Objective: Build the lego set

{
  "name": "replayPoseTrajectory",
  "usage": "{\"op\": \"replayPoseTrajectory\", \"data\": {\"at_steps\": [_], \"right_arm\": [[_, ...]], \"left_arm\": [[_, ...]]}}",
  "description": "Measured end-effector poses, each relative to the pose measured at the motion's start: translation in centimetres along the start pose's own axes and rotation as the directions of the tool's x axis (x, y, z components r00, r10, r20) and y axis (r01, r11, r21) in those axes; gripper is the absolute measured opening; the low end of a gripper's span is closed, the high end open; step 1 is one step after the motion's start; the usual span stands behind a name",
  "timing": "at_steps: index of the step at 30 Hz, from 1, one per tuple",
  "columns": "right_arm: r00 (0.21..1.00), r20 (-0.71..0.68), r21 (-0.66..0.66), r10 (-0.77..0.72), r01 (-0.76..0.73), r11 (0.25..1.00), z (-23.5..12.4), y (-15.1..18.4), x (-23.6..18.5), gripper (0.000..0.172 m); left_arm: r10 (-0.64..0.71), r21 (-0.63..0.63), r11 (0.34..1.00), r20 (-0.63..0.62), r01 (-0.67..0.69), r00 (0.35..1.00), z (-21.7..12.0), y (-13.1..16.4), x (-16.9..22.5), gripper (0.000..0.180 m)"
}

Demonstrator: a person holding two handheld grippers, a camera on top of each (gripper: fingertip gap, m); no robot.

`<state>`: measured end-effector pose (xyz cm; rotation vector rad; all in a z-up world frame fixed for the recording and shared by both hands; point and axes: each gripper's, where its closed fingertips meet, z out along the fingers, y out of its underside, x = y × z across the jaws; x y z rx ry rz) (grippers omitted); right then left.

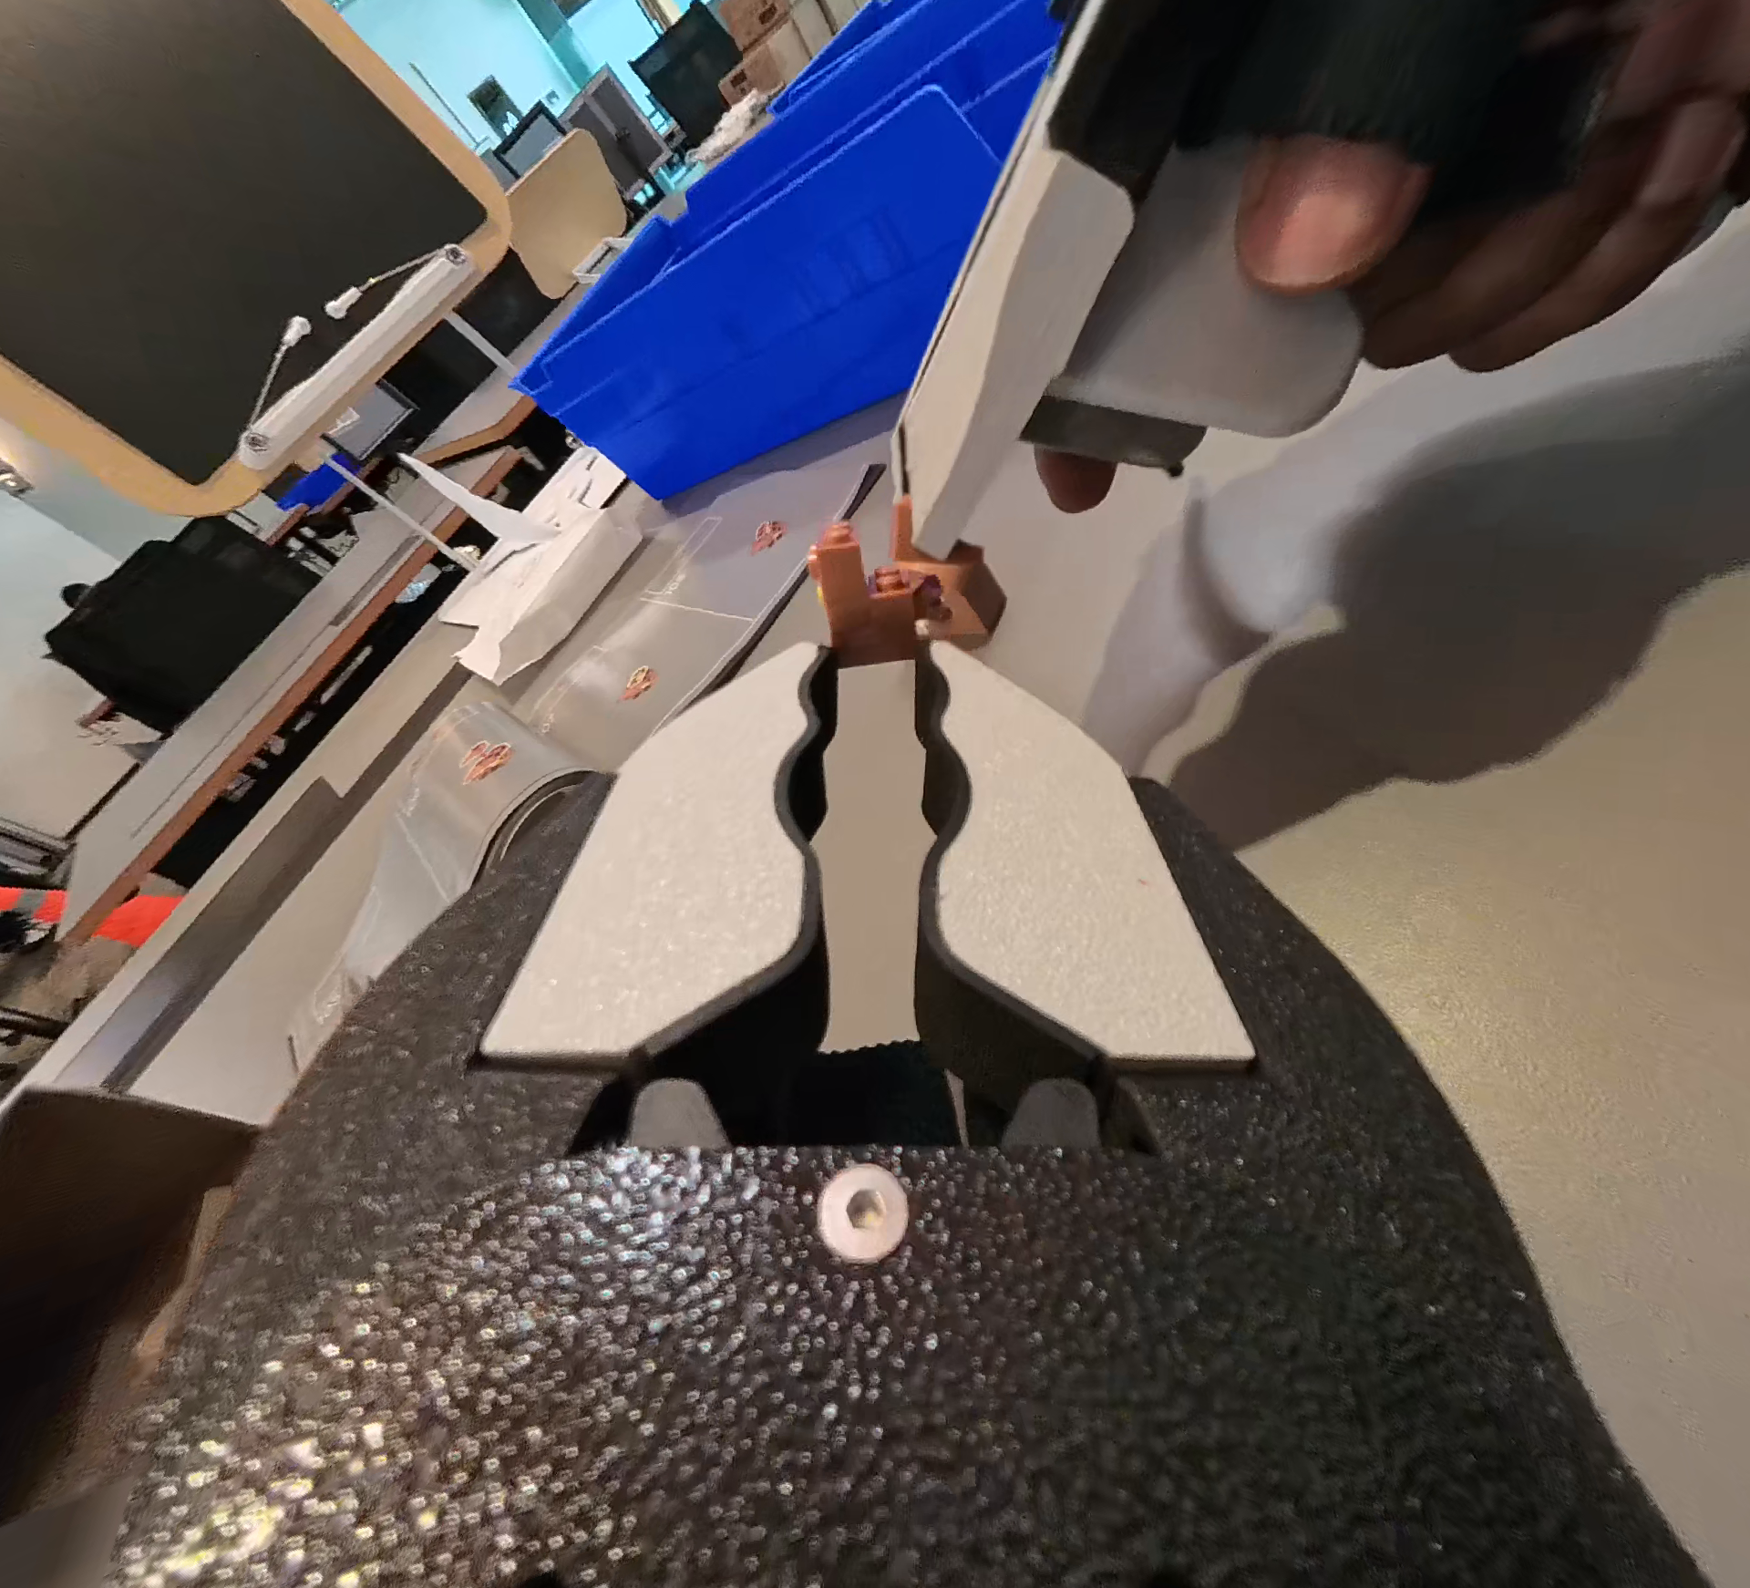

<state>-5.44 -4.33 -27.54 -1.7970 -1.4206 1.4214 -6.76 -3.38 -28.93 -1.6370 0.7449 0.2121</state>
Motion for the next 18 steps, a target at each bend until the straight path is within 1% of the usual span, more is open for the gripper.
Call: {"op": "replayPoseTrajectory", "data": {"at_steps": [6,10,14,18], "right_arm": [[1.000,-0.019,-0.030,-0.007,0.007,1.000,0.27,0.51,0.40,0.007],[1.000,-0.005,-0.034,-0.003,0.003,0.999,0.21,0.55,0.39,0.007],[1.000,-0.008,-0.038,0.004,-0.004,0.999,0.29,0.76,0.57,0.007],[1.000,-0.005,-0.031,0.011,-0.011,0.999,0.28,0.80,0.67,0.007]], "left_arm": [[0.080,-0.028,0.996,0.022,-0.079,0.997,0.07,0.23,0.31,0.015],[0.116,-0.023,0.993,0.028,-0.116,0.993,0.04,0.10,0.50,0.015],[0.134,-0.047,0.990,0.030,-0.133,0.990,0.23,0.32,0.64,0.015],[0.120,-0.049,0.992,0.029,-0.118,0.992,0.30,0.35,0.71,0.015]]}}
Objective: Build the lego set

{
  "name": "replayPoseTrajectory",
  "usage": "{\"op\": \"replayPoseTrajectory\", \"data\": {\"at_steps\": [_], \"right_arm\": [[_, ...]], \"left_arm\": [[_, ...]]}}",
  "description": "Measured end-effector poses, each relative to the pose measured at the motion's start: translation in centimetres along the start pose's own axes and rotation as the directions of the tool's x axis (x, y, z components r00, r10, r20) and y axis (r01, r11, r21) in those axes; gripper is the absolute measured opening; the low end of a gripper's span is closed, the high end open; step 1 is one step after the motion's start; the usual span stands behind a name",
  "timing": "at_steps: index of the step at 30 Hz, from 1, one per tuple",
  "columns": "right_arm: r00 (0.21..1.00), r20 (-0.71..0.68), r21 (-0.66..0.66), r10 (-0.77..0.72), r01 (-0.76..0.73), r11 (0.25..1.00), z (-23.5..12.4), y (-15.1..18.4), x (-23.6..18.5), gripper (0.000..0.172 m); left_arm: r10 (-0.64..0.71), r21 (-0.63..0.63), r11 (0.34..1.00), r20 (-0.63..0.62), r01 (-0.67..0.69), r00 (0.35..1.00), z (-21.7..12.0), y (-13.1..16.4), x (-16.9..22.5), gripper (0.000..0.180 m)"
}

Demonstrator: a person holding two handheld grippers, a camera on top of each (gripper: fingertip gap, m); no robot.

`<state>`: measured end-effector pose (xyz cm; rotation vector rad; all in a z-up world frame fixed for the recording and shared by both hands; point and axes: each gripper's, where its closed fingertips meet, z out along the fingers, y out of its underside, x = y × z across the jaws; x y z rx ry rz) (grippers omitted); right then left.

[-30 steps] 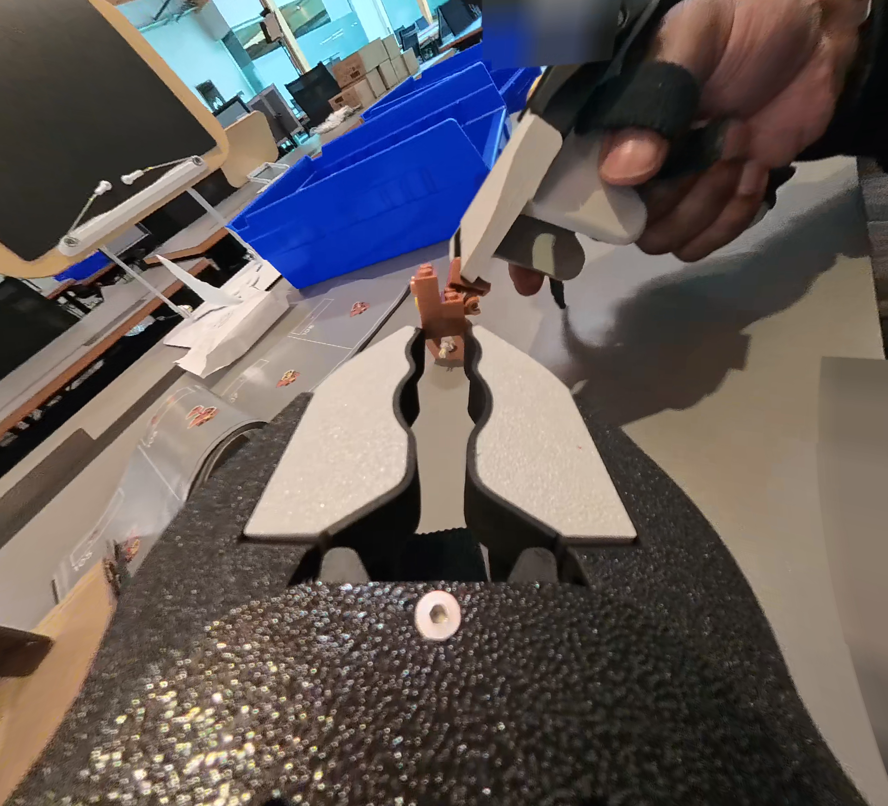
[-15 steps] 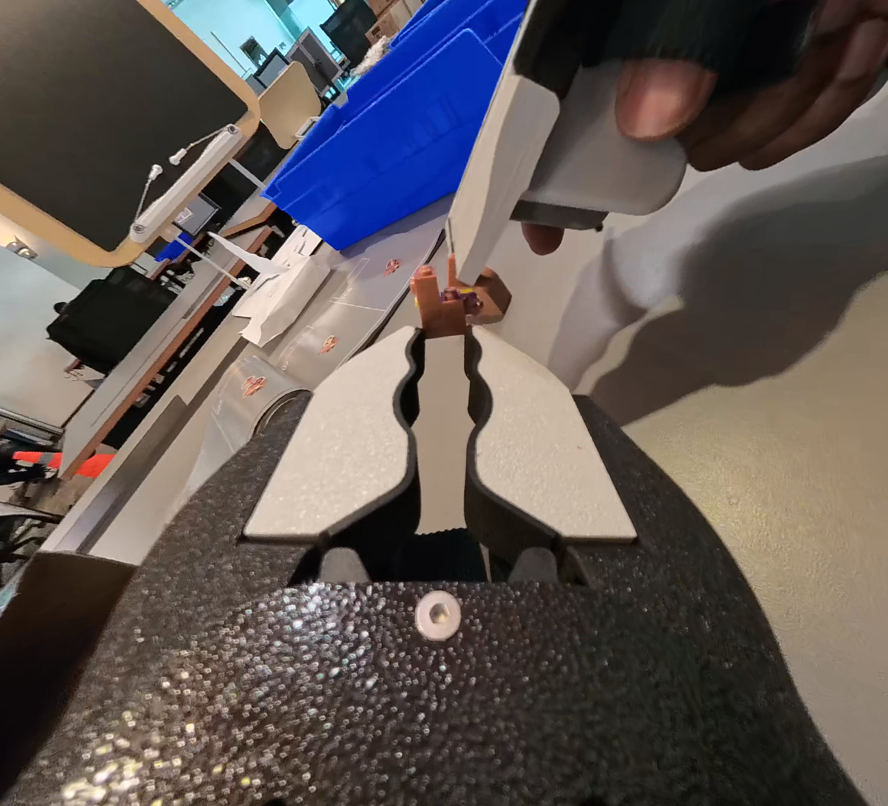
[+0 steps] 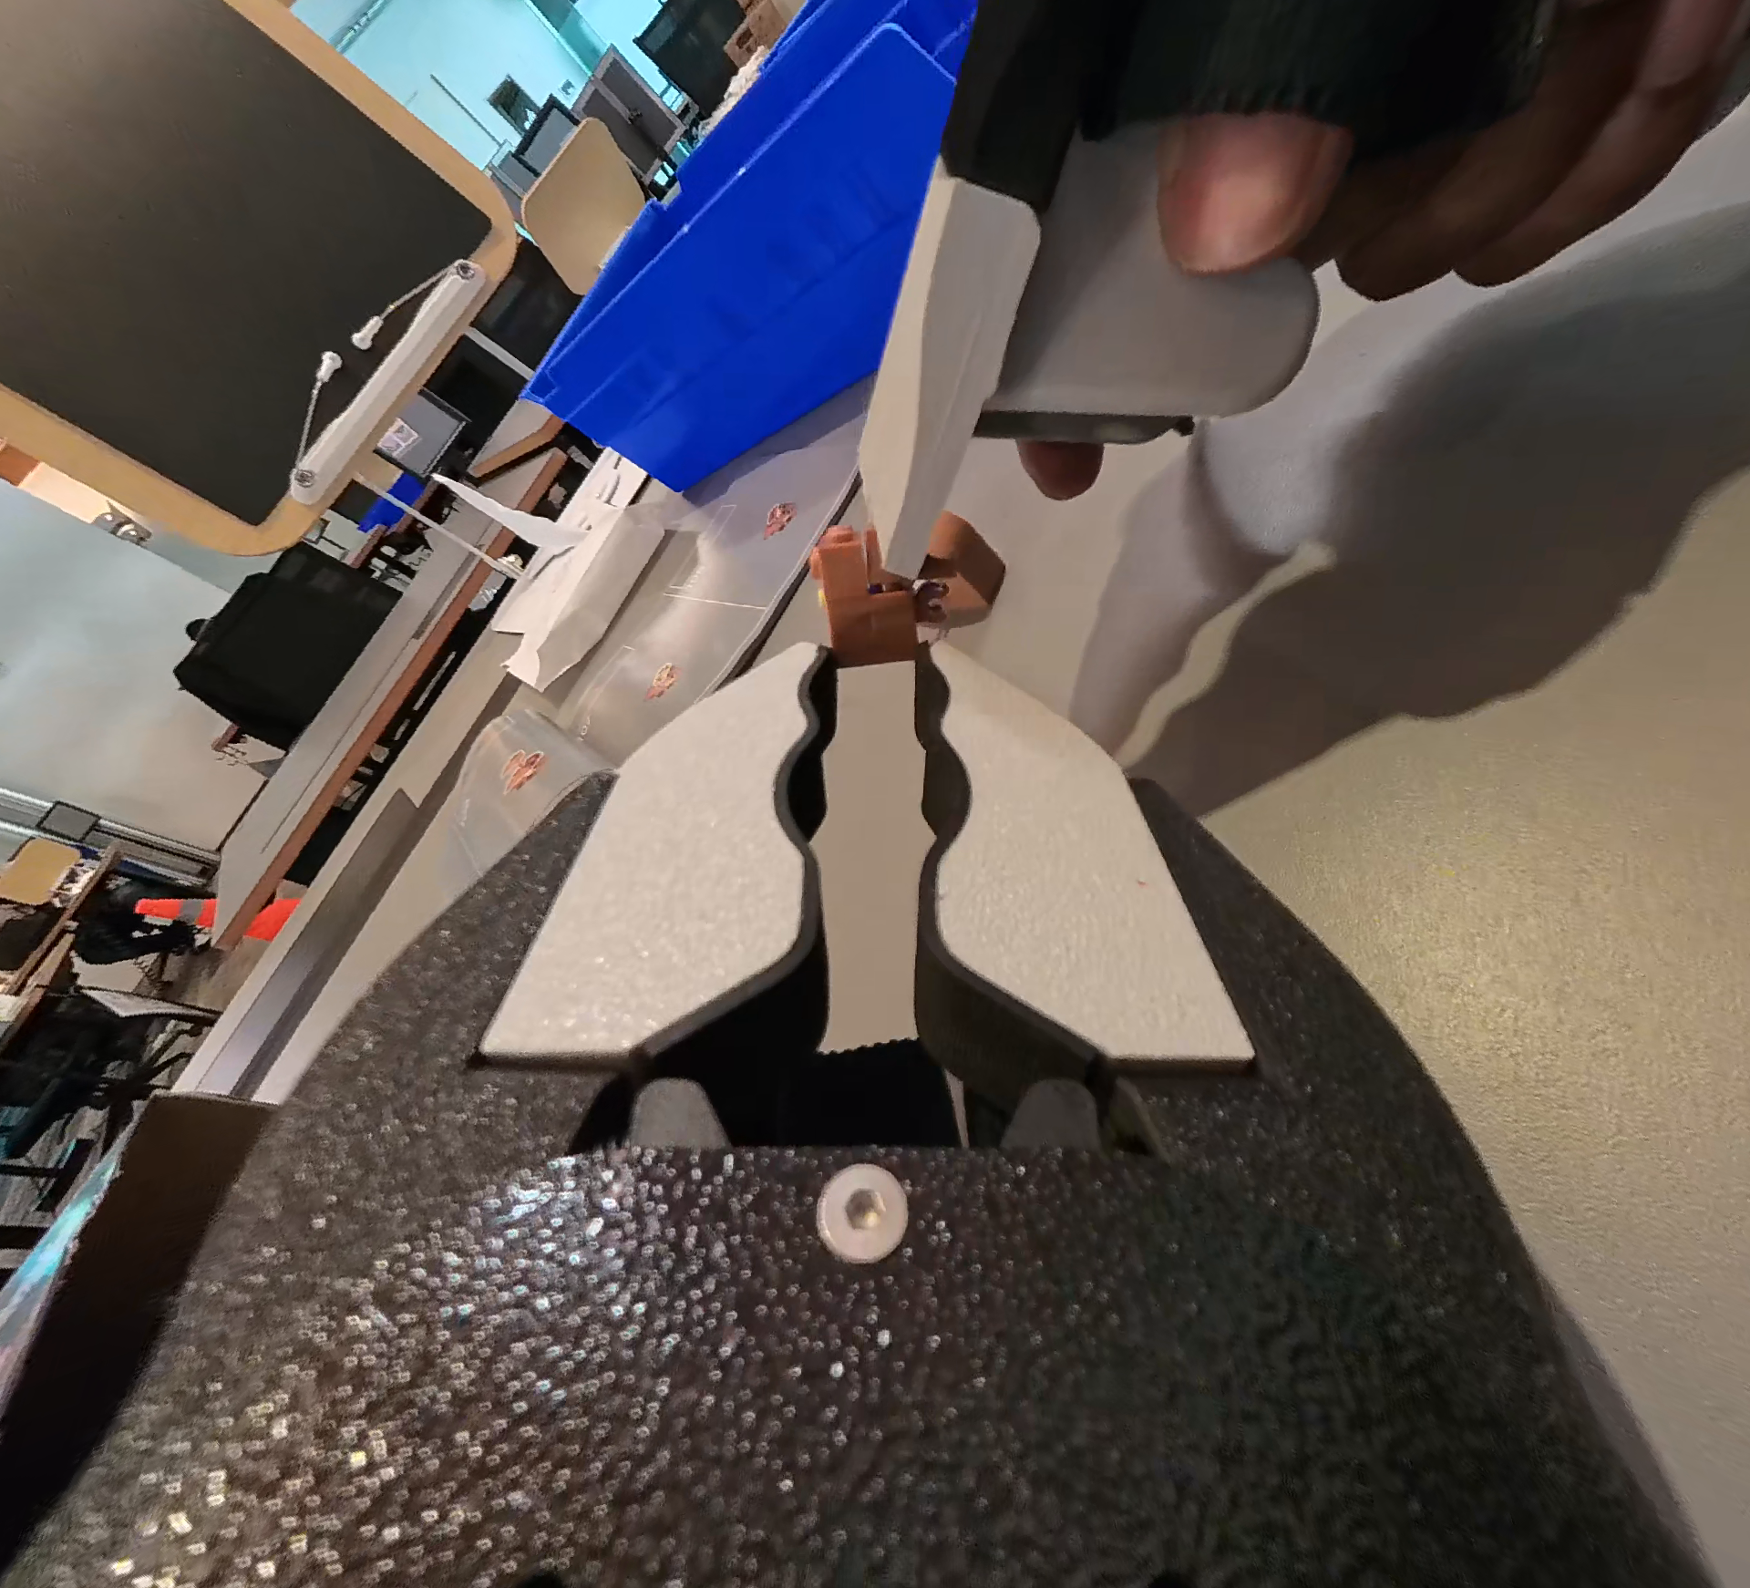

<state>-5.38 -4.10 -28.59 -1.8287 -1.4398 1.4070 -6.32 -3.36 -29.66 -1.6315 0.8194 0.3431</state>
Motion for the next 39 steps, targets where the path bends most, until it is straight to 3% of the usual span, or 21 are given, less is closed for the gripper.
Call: {"op": "replayPoseTrajectory", "data": {"at_steps": [20,28,34,39], "right_arm": [[0.998,0.026,-0.011,-0.057,0.058,0.998,-0.5,0.0,-1.0,0.007],[0.997,0.080,-0.001,-0.007,0.007,1.000,-0.5,0.0,-1.2,0.008],[0.995,0.102,0.035,0.007,-0.011,0.999,-0.8,-0.5,-1.2,0.008],[0.991,0.134,0.085,0.001,-0.013,0.996,-1.4,-0.8,-1.5,0.022]], "left_arm": [[0.069,0.076,0.994,0.038,-0.072,0.997,-0.9,-1.3,-0.1,0.015],[0.052,0.105,0.993,0.031,-0.055,0.998,-1.1,-1.5,-0.2,0.015],[-0.047,0.134,0.990,-0.030,0.051,0.998,-0.9,-1.5,-0.3,0.015],[-0.138,0.136,0.979,-0.084,0.149,0.987,-0.8,-1.4,-0.6,0.015]]}}
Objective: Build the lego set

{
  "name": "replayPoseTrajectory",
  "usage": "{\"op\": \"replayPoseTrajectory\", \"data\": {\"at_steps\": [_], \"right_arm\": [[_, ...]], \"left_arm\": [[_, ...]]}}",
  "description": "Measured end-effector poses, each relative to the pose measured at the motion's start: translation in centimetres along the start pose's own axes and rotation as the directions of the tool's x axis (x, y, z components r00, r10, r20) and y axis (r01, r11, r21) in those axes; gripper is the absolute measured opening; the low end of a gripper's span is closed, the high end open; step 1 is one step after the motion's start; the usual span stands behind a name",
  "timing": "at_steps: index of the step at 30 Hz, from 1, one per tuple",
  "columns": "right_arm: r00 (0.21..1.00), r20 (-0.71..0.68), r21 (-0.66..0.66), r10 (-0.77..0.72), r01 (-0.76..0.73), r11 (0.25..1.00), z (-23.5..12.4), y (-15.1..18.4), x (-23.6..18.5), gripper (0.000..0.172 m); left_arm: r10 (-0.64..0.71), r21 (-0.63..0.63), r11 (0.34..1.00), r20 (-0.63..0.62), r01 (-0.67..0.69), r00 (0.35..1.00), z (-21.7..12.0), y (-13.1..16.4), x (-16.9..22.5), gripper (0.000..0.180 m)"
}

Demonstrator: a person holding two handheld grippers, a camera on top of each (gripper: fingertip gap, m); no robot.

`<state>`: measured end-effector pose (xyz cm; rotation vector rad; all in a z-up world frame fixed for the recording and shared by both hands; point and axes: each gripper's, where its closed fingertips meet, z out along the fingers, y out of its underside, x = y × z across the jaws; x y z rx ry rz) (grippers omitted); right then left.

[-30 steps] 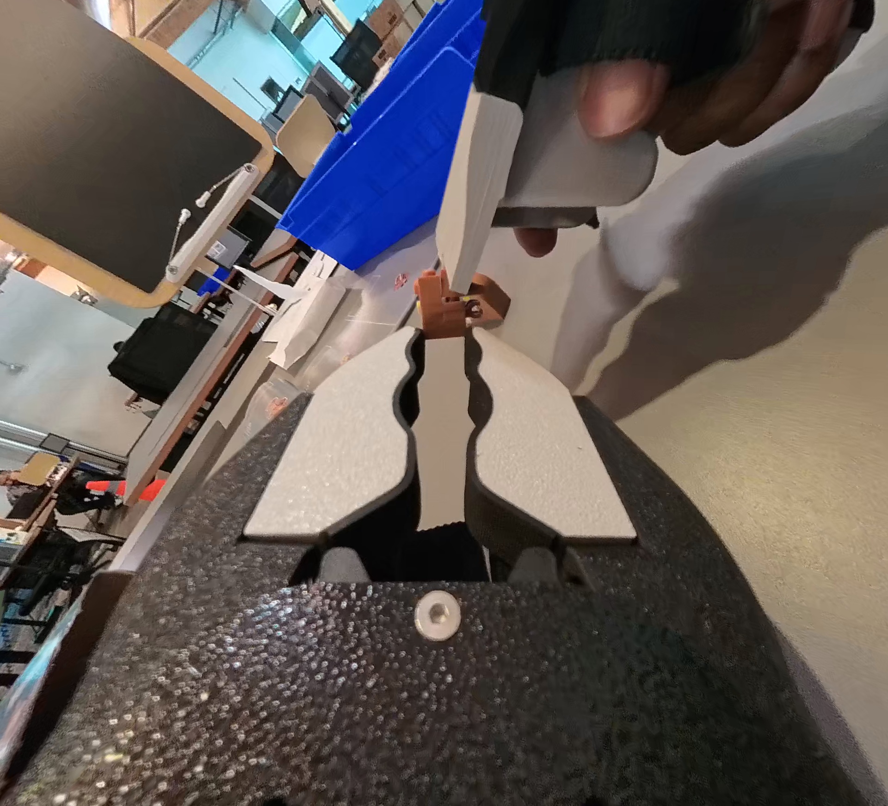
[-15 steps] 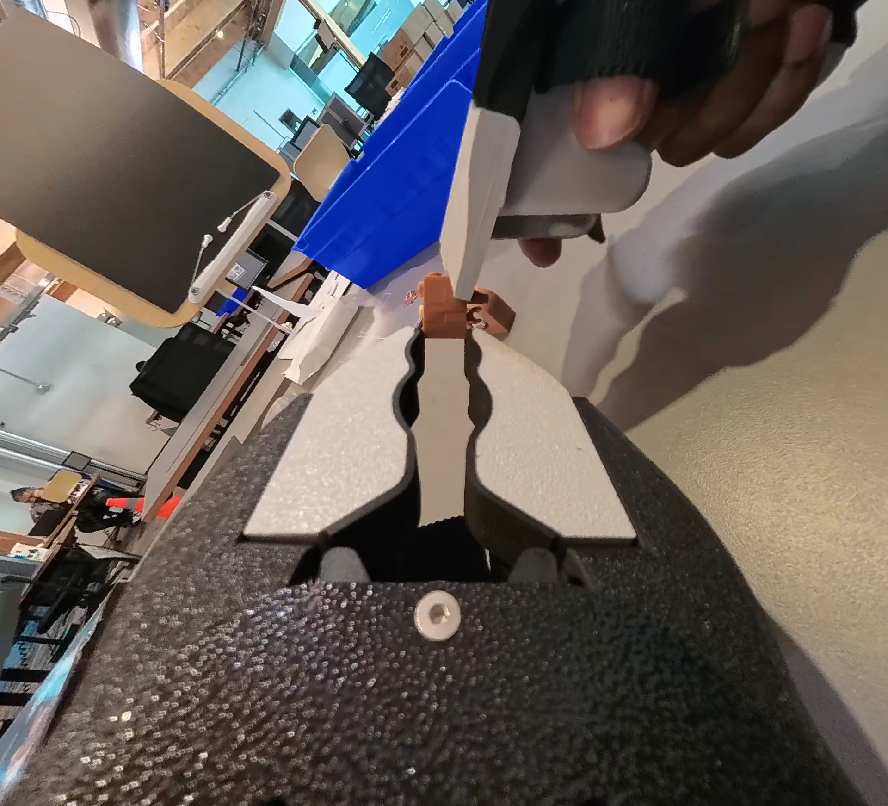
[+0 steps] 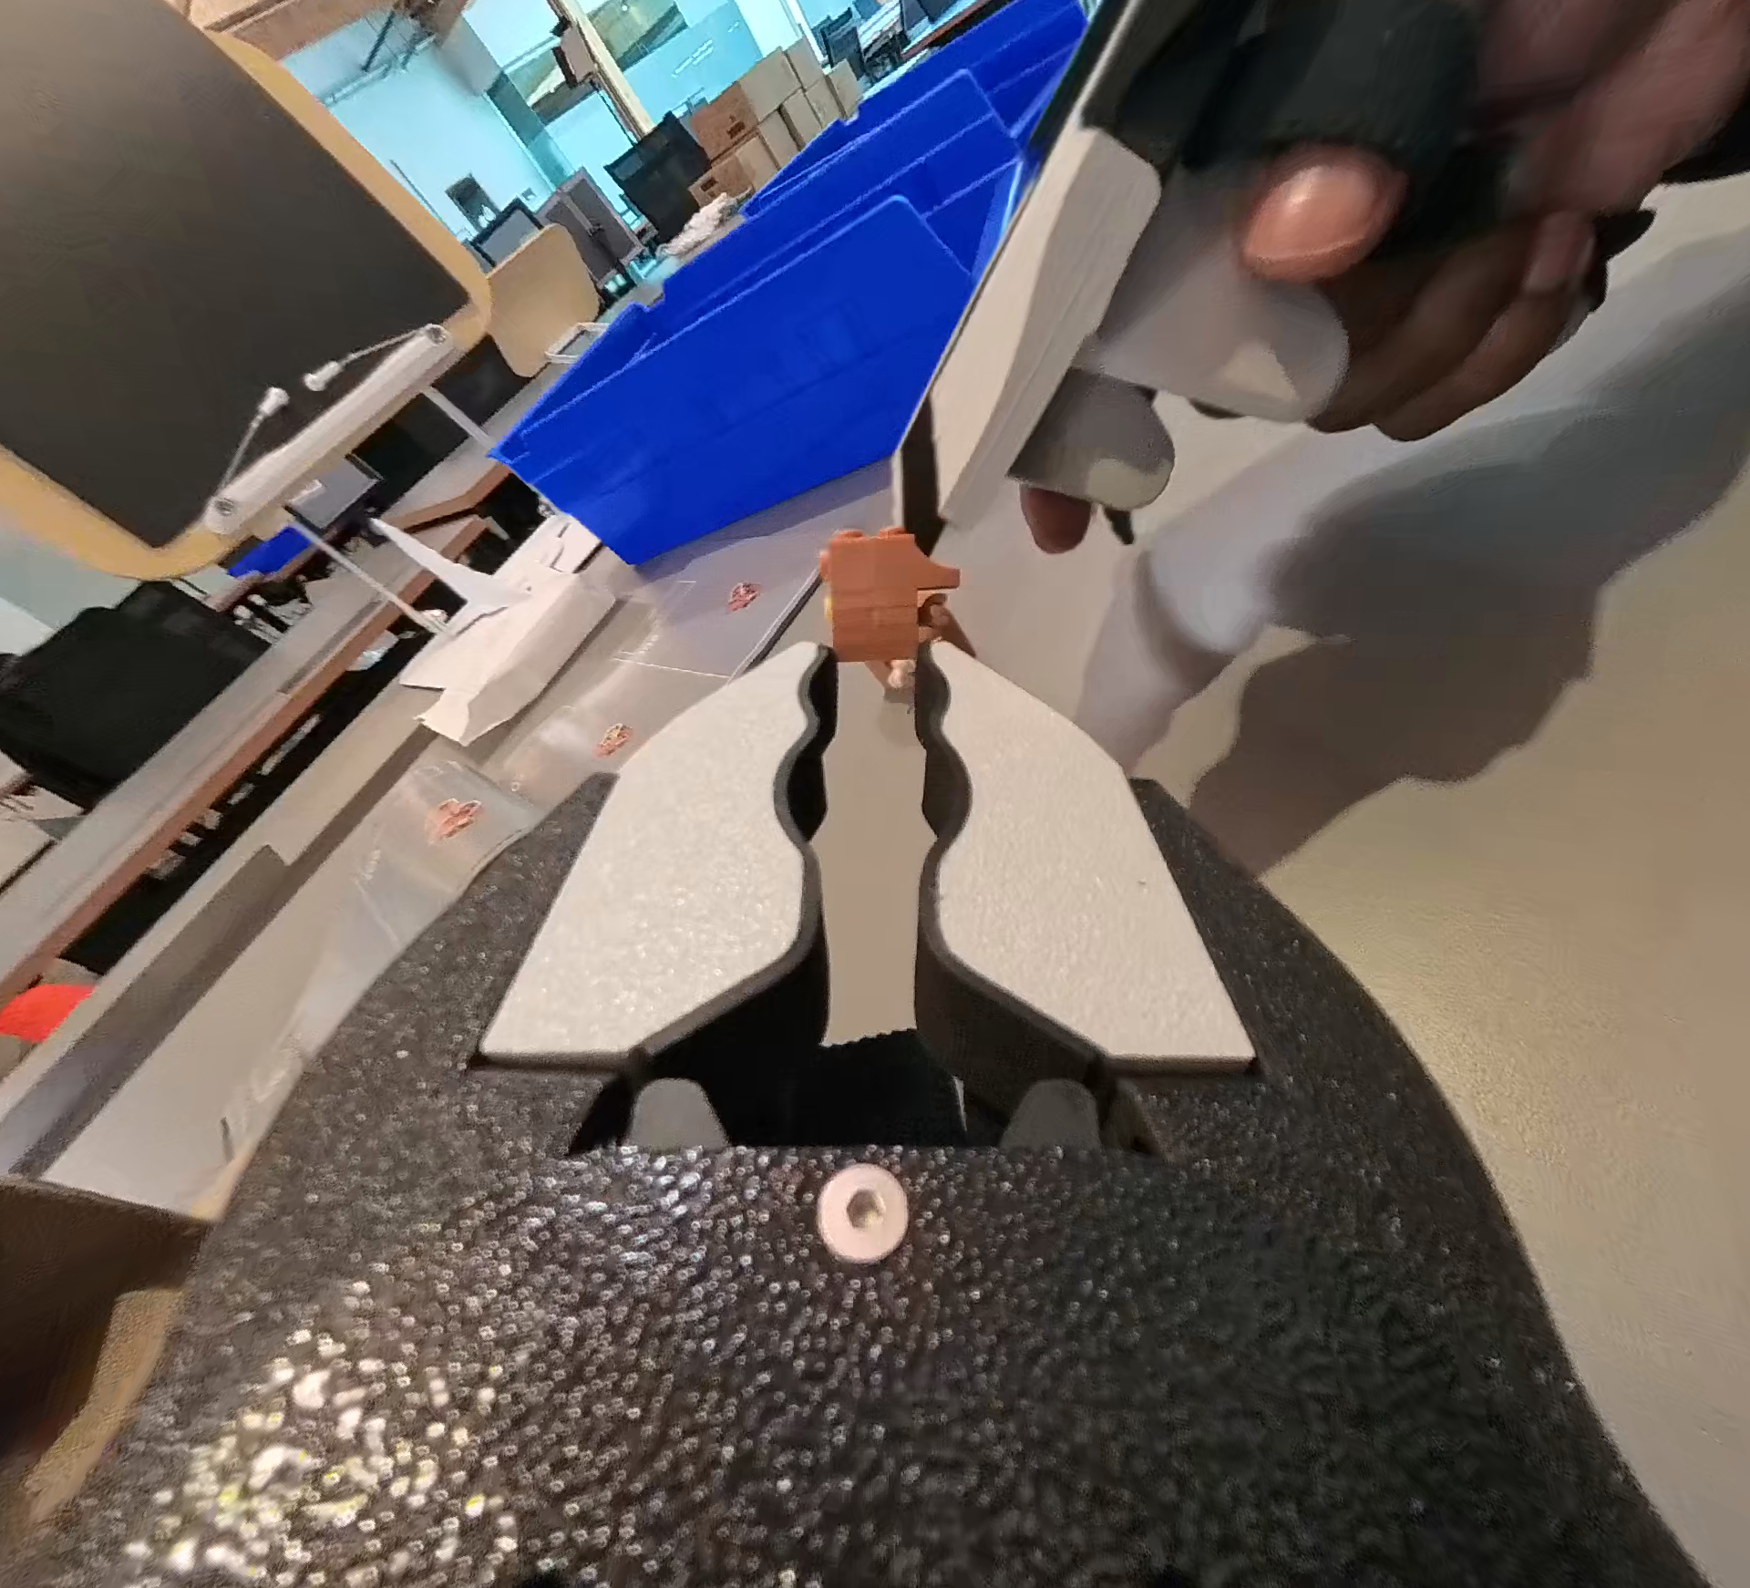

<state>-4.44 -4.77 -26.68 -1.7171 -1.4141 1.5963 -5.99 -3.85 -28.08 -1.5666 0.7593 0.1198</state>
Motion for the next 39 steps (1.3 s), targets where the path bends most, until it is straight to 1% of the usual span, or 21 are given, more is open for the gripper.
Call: {"op": "replayPoseTrajectory", "data": {"at_steps": [3,6,8,10,11,13,17,24,32,39], "right_arm": [[0.998,0.009,0.039,-0.054,0.054,0.998,-0.8,-0.7,-0.2,0.026],[0.985,-0.006,0.083,-0.171,0.171,0.982,-1.5,-1.6,0.0,0.027],[0.978,0.013,0.107,-0.207,0.205,0.973,-1.5,-2.0,-0.1,0.026],[0.974,0.058,0.135,-0.219,0.210,0.968,-1.3,-2.4,-0.7,0.025],[0.971,0.081,0.145,-0.224,0.211,0.967,-1.1,-2.6,-1.1,0.025],[0.964,0.113,0.159,-0.240,0.220,0.962,-0.8,-2.8,-1.9,0.023],[0.947,0.164,0.189,-0.275,0.244,0.951,-0.3,-2.9,-3.4,0.020],[0.949,0.190,0.228,-0.253,0.208,0.951,-0.2,-3.2,-3.8,0.014],[0.957,0.185,0.228,-0.223,0.179,0.957,-0.4,-3.0,-3.2,0.013],[0.961,0.167,0.192,-0.222,0.189,0.963,-0.5,-2.7,-2.8,0.013]], "left_arm": [[-0.073,0.026,0.997,-0.056,0.075,0.996,-0.2,-0.3,-0.1,0.015],[-0.209,0.098,0.969,-0.156,0.226,0.965,-0.8,-1.3,-0.5,0.015],[-0.313,0.160,0.919,-0.256,0.359,0.915,-1.4,-2.4,-0.8,0.015],[-0.391,0.217,0.851,-0.349,0.479,0.852,-2.1,-3.5,-1.1,0.015],[-0.416,0.233,0.819,-0.388,0.524,0.823,-2.4,-3.9,-1.2,0.015],[-0.442,0.243,0.778,-0.444,0.580,0.779,-2.7,-4.4,-1.1,0.015],[-0.463,0.243,0.730,-0.511,0.639,0.724,-2.9,-4.9,-0.9,0.015],[-0.499,0.198,0.667,-0.596,0.718,0.629,-2.9,-5.4,-0.5,0.015],[-0.523,0.162,0.669,-0.590,0.725,0.615,-2.4,-5.1,-0.4,0.015],[-0.531,0.141,0.687,-0.573,0.713,0.624,-2.1,-4.8,-0.3,0.016]]}}
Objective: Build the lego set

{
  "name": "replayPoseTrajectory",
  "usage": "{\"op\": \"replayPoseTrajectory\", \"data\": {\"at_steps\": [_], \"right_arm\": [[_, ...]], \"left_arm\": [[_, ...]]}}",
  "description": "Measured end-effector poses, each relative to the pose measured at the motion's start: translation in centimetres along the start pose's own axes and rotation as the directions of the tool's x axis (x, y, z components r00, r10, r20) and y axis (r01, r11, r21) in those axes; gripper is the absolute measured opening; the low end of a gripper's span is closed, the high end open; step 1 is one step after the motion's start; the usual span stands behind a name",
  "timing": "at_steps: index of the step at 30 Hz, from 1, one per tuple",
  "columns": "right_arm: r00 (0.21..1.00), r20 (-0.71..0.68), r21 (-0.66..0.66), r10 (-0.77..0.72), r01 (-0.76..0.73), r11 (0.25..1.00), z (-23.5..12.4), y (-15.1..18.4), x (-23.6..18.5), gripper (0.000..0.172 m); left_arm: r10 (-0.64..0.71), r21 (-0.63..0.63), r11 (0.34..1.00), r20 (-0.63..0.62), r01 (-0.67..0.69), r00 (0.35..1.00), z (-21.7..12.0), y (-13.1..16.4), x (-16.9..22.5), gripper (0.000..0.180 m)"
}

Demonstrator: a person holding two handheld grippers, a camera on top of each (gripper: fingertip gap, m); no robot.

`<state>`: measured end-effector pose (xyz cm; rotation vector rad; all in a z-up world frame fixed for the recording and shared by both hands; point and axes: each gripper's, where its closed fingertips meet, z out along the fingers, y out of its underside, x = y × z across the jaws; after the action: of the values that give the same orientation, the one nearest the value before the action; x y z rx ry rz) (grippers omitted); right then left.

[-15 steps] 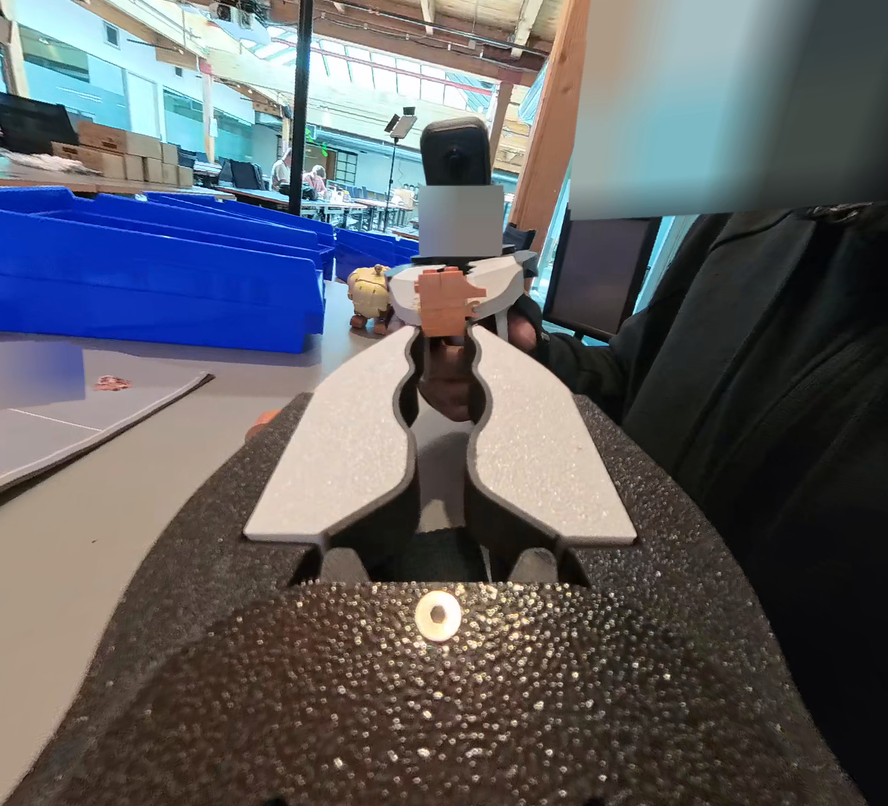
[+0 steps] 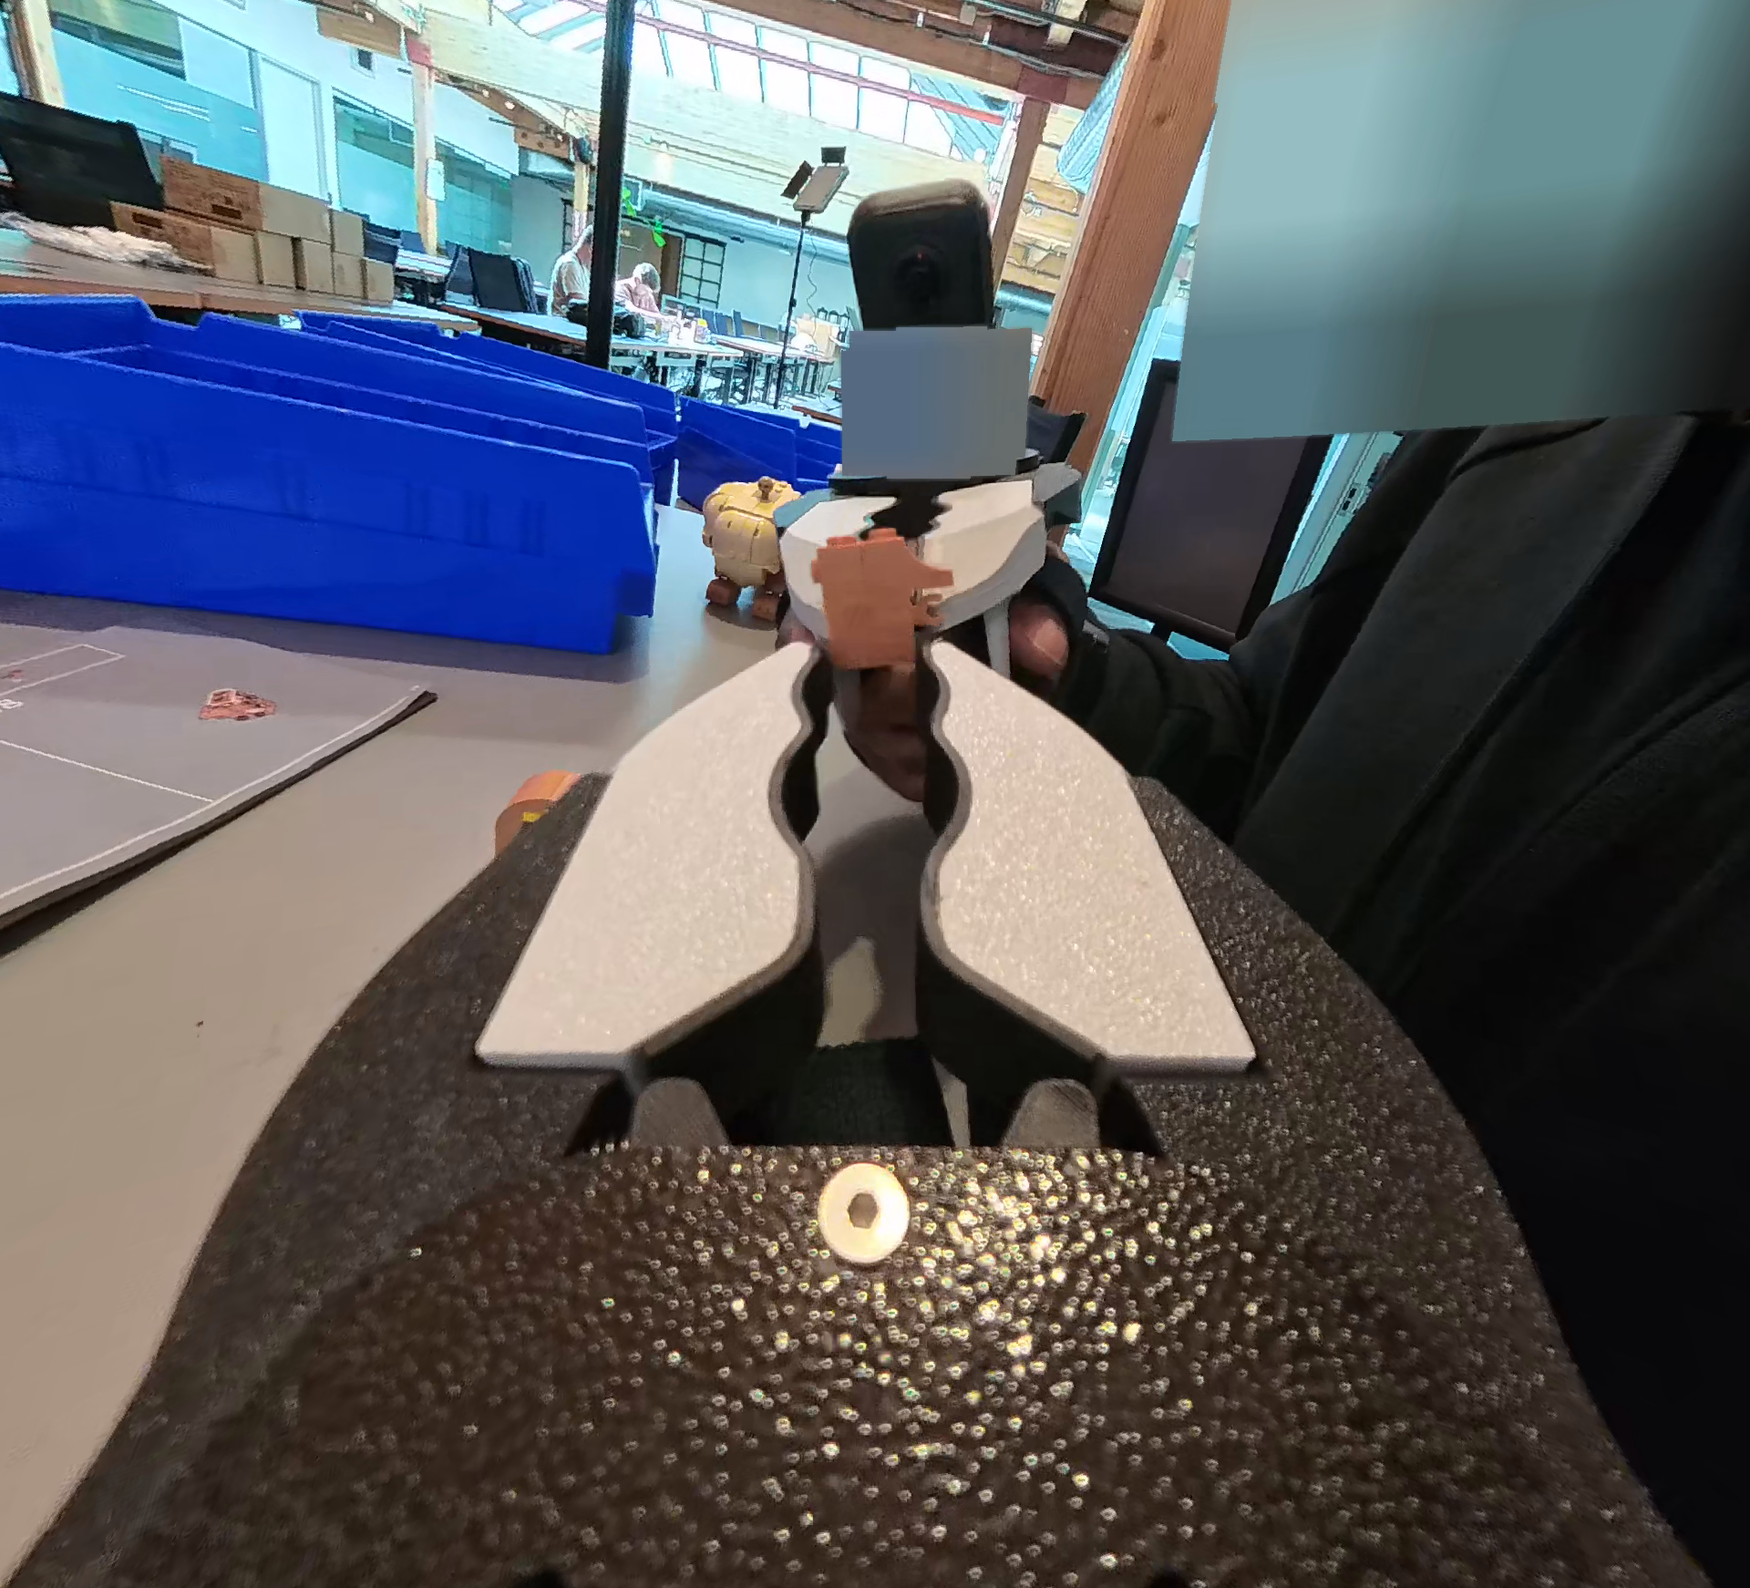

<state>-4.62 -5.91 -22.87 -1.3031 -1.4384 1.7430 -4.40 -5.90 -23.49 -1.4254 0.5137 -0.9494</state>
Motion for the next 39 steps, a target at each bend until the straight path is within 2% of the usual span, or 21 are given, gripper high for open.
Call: {"op": "replayPoseTrajectory", "data": {"at_steps": [2,11,12,18,22,25,28,33,39], "right_arm": [[1.000,-0.006,-0.018,-0.005,0.005,1.000,0.0,0.1,0.0,0.013],[0.996,-0.058,-0.133,-0.065,0.057,0.990,0.3,1.1,0.2,0.012],[0.996,-0.053,-0.144,-0.074,0.066,0.987,0.4,1.1,0.1,0.005],[0.994,-0.070,-0.164,-0.080,0.067,0.984,0.2,1.3,0.1,0.006],[0.976,-0.190,-0.196,-0.106,0.068,0.978,-2.5,1.6,2.3,0.013],[0.891,-0.413,-0.312,-0.187,0.054,0.949,-7.0,3.0,6.5,0.013],[0.804,-0.559,-0.411,-0.203,-0.056,0.910,-11.1,5.3,9.5,0.016],[0.765,-0.613,-0.484,-0.196,-0.168,0.859,-13.0,7.9,10.7,0.017],[0.787,-0.589,-0.512,-0.184,-0.187,0.838,-12.2,8.5,10.2,0.016]], "left_arm": [[0.009,-0.016,1.000,0.019,-0.009,1.000,0.0,0.2,-0.2,0.021],[0.042,-0.086,0.996,0.022,-0.040,0.999,-0.1,0.9,-0.2,0.018],[0.042,-0.084,0.996,0.028,-0.039,0.999,-0.2,0.8,-0.3,0.017],[0.084,-0.079,0.994,0.041,-0.081,0.996,-0.3,0.7,-0.3,0.016],[0.096,-0.054,0.994,0.085,-0.092,0.992,-0.6,0.3,-0.8,0.016],[0.126,-0.065,0.991,0.123,-0.119,0.984,-0.6,0.4,-1.0,0.016],[0.174,-0.084,0.983,0.162,-0.162,0.971,-0.4,0.5,-1.3,0.016],[0.229,-0.109,0.971,0.189,-0.212,0.955,0.1,0.7,-1.4,0.016],[0.244,-0.091,0.969,0.203,-0.230,0.948,-0.1,0.5,-1.4,0.016]]}}
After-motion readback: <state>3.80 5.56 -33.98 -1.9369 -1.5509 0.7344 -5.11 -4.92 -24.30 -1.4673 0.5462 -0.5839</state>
